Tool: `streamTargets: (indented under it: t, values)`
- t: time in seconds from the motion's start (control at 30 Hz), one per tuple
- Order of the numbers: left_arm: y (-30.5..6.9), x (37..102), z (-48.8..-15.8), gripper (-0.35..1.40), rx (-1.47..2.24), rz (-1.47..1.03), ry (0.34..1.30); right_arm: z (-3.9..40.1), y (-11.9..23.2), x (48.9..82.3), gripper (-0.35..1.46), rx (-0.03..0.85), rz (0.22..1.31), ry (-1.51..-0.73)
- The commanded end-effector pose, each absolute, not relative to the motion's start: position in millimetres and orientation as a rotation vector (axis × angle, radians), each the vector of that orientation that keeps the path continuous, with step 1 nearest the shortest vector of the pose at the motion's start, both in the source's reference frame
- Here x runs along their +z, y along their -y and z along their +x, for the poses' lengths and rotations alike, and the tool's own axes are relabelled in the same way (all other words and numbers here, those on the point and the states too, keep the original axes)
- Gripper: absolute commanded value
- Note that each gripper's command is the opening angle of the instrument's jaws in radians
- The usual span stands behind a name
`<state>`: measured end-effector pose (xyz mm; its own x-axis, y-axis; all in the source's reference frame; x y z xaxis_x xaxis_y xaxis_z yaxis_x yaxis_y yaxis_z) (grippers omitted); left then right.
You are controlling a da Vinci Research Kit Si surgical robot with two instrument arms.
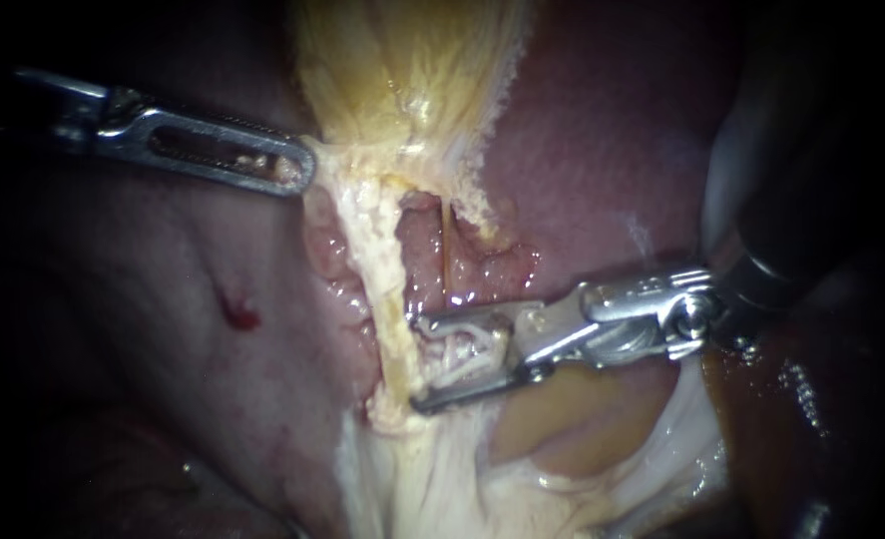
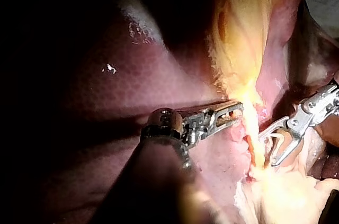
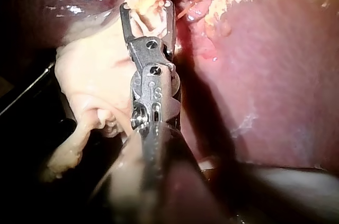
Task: Clipping first clip left tube
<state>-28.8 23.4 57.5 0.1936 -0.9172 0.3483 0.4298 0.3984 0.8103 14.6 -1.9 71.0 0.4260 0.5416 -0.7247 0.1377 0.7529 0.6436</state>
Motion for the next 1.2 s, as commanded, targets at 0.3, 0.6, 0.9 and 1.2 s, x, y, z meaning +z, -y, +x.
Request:
streamTargets:
  t: [0.3, 0.6, 0.9, 1.2]
  values:
    - [-23.4, 57.4, -28.9, -0.35, -1.038, 0.629, 0.947, 14.9, 1.7, 71.7, 0.48, 0.289, 0.713, -1.137]
    - [-23.4, 57.4, -28.9, -0.35, -1.038, 0.629, 0.947, 15.5, 1.4, 72.0, 0.49, 0.306, 0.732, -1.177]
    - [-23.4, 57.5, -29.2, -0.35, -1.039, 0.628, 0.947, 16.9, 2.2, 70.6, 0.49, 0.302, 0.809, -1.251]
    - [-23.5, 57.5, -29.4, -0.35, -1.04, 0.627, 0.947, 20.1, 2.7, 70.5, 0.49, 0.283, 0.847, -1.27]
